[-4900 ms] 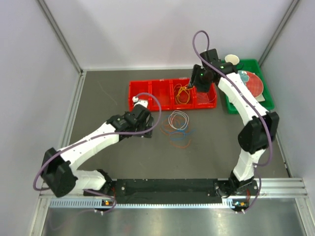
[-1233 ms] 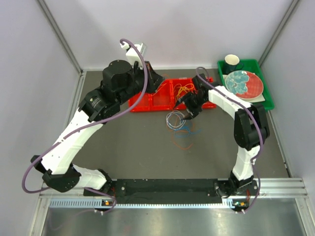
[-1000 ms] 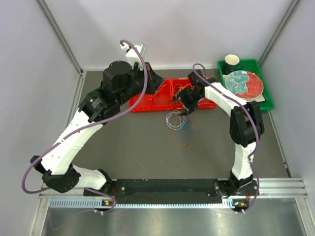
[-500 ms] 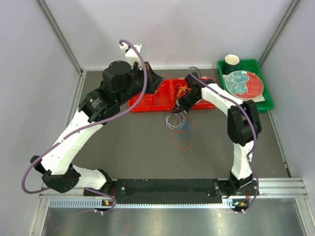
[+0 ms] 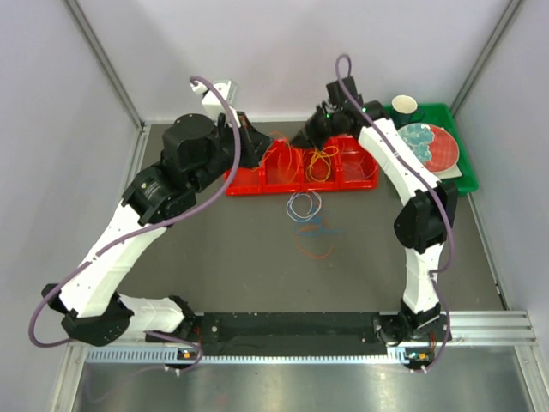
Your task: Untangle the cables
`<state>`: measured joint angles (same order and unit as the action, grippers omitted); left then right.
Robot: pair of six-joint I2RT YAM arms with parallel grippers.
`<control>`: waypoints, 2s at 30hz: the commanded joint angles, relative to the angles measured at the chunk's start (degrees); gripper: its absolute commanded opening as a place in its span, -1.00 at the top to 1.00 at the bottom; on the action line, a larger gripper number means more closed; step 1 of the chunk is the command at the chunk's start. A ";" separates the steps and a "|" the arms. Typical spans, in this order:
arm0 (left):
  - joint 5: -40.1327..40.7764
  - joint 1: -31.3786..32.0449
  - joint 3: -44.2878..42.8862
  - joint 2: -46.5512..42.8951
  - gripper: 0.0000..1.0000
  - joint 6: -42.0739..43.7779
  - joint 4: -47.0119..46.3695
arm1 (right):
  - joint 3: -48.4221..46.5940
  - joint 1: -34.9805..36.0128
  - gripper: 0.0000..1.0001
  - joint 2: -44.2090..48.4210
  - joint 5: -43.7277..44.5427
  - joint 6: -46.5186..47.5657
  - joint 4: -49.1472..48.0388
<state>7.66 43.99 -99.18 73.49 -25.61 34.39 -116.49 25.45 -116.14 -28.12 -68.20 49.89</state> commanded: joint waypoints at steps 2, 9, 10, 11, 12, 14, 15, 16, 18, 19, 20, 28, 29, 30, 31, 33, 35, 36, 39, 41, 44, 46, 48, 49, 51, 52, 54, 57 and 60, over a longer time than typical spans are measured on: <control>3.06 0.05 3.37 -4.58 1.00 -0.94 -0.73 | -12.34 0.65 1.00 3.54 -0.79 3.69 -3.03; 5.34 0.05 7.15 -6.08 1.00 -1.03 -1.26 | -15.52 0.65 1.00 9.35 -5.27 3.52 -20.34; 5.78 0.05 7.50 -6.17 1.00 -1.03 -1.26 | -16.48 0.65 1.00 9.35 -5.89 3.34 -23.05; 6.13 0.05 7.85 -6.08 1.00 -1.11 -1.17 | -18.67 0.56 1.00 9.35 -7.11 3.17 -24.47; 6.57 0.05 8.55 -5.99 1.00 -1.29 -1.00 | -19.65 0.56 1.00 9.35 -7.82 2.73 -25.79; 7.89 0.05 9.61 -5.99 1.00 -1.64 -0.91 | -22.45 0.65 1.00 9.17 -9.84 1.50 -29.92; 8.42 0.05 10.75 -5.91 1.00 -2.08 -0.91 | -23.25 0.65 1.00 9.17 -10.63 0.97 -31.33; 9.29 0.05 11.37 -5.82 1.00 -2.08 -0.99 | -24.04 0.65 1.00 9.26 -11.08 0.27 -32.47; 10.26 0.05 13.12 -5.64 1.00 -2.69 -0.90 | -26.07 0.65 1.00 9.52 -11.95 0.09 -34.85; 10.62 -0.04 13.74 -5.56 1.00 -2.87 -0.99 | -26.33 0.56 1.00 9.87 -12.05 -0.08 -35.29; 10.62 -0.04 14.36 -5.29 1.00 -2.87 -1.17 | -26.34 0.65 1.00 10.75 -12.05 0.00 -36.08; 8.52 -0.04 16.12 -1.95 -0.98 -4.45 1.38 | -25.99 0.74 1.00 13.48 -13.89 -0.26 -38.82; 7.55 -0.04 16.55 -2.04 -0.98 -4.37 0.86 | -25.81 0.74 1.00 13.65 -13.98 -0.18 -38.73; 7.20 -0.04 16.65 -2.13 -0.98 -4.45 0.07 | -25.72 0.74 1.00 13.74 -14.15 -0.09 -39.16; 6.84 -0.04 16.82 -2.30 -0.98 -4.37 -0.46 | -25.72 0.74 1.00 13.83 -14.24 -0.17 -38.99; 5.88 -0.04 17.43 -2.48 -0.98 -4.10 -1.25 | -25.55 0.74 1.00 13.92 -14.07 0.09 -39.16; 5.79 -0.04 18.05 -2.65 -0.98 -4.19 -1.35 | -25.37 0.83 1.00 13.83 -13.54 0.70 -39.08; 5.70 -0.04 18.31 -2.65 -0.98 -4.36 -1.17 | -25.46 0.74 1.00 13.66 -13.37 1.14 -39.08; 5.96 -0.04 20.07 -3.79 -0.98 -4.72 -0.29 | -24.67 0.83 1.00 14.35 -10.91 4.39 -37.50; 6.40 -0.04 22.78 -4.93 -0.96 -4.98 0.67 | -22.91 0.74 1.00 14.80 -8.89 6.67 -38.55; 8.42 -0.04 27.69 -8.18 -0.94 -5.77 2.78 | -22.82 0.74 1.00 14.36 -7.39 8.96 -39.51; 10.17 -0.04 30.34 -11.43 -0.95 -6.21 4.01 | -23.60 0.74 1.00 13.14 -7.04 9.40 -39.96; 11.32 -0.04 33.77 -14.67 -0.94 -6.82 5.94 | -24.66 0.74 1.00 12.17 -6.95 9.49 -40.04; 11.93 -0.04 34.74 -15.57 -0.94 -6.91 6.65 | -25.54 0.65 1.00 11.55 -6.86 9.67 -39.96; 13.60 -0.04 36.94 -17.93 -0.94 -7.44 9.02 | -26.33 0.74 1.00 10.58 -6.34 9.93 -40.31; 14.04 -0.04 37.56 -18.64 -0.93 -7.53 9.81 | -26.42 0.65 1.00 10.32 -6.16 10.11 -40.57; 15.36 -0.04 39.32 -20.75 -0.93 -7.79 11.31 | -27.03 0.74 1.00 9.62 -5.29 10.72 -41.10; 16.33 -0.04 41.86 -23.30 -0.93 -8.06 12.27 | -27.48 0.65 1.00 8.39 -4.23 11.34 -41.80; 16.68 -0.04 44.68 -25.67 -0.93 -8.76 12.80 | -27.65 0.74 1.00 6.81 -2.65 11.43 -42.68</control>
<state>21.96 43.97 -57.49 50.85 -33.04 45.52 -141.53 25.50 -107.55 -33.50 -58.39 10.98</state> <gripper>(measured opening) 0.964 0.009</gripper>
